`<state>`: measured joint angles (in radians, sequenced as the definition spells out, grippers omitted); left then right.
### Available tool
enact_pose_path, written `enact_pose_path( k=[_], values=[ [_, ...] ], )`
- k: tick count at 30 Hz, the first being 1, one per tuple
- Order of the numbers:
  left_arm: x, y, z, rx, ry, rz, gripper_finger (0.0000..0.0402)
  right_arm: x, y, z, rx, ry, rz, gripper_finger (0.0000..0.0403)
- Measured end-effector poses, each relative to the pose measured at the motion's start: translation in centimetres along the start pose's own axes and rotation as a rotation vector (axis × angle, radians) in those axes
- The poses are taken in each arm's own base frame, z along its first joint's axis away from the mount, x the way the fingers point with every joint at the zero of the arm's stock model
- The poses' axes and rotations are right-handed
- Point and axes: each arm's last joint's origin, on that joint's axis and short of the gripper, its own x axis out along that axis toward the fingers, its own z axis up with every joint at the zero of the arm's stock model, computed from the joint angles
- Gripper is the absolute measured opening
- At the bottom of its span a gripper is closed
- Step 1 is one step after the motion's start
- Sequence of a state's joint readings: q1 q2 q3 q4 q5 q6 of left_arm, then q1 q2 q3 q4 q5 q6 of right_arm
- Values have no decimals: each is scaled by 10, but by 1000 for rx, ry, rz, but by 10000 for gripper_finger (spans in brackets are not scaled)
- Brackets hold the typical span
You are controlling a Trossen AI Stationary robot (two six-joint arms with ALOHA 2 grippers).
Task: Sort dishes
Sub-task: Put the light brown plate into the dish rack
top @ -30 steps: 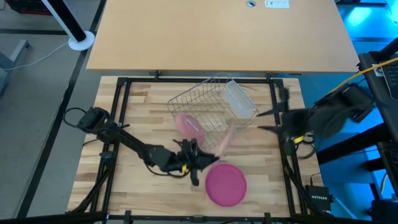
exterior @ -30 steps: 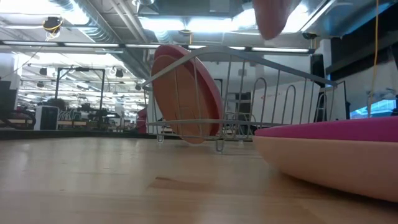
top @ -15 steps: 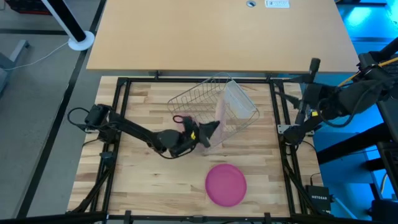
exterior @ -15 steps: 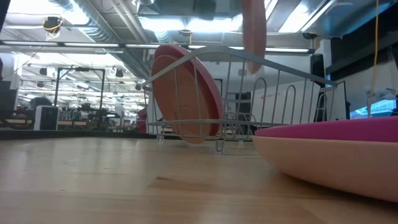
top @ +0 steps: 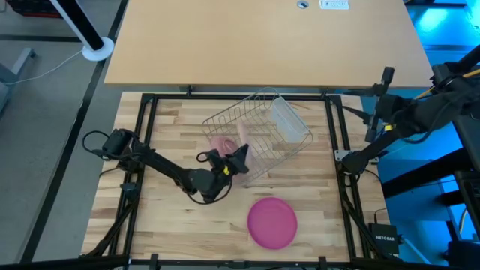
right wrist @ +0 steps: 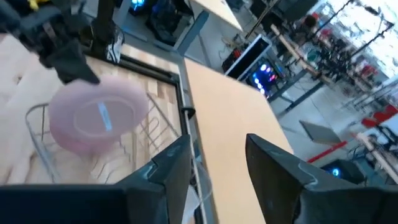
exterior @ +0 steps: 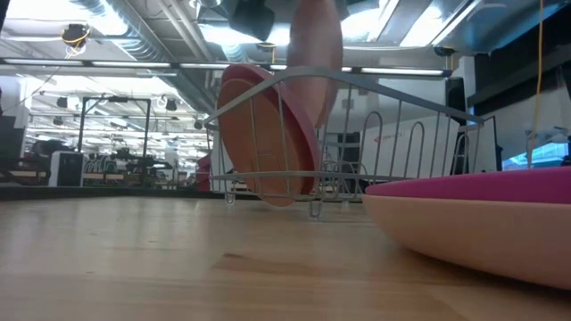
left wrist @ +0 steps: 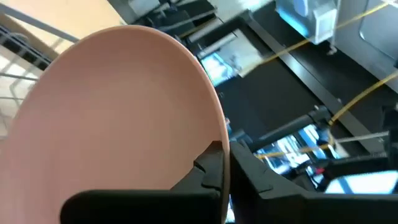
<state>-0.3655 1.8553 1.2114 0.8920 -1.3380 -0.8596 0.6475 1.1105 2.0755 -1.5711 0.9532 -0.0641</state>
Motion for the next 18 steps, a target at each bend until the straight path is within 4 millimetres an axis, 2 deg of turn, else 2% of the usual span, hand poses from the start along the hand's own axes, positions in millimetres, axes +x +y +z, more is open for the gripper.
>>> enact_pose_path(
  k=[6,18],
  values=[
    [10,8,-2,-9,-15,33,0,13,19,-35,23,66,-42,159],
    [32,15,1,-31,-12,39,0,56,84,-90,-105,148,-41,159]
  ],
)
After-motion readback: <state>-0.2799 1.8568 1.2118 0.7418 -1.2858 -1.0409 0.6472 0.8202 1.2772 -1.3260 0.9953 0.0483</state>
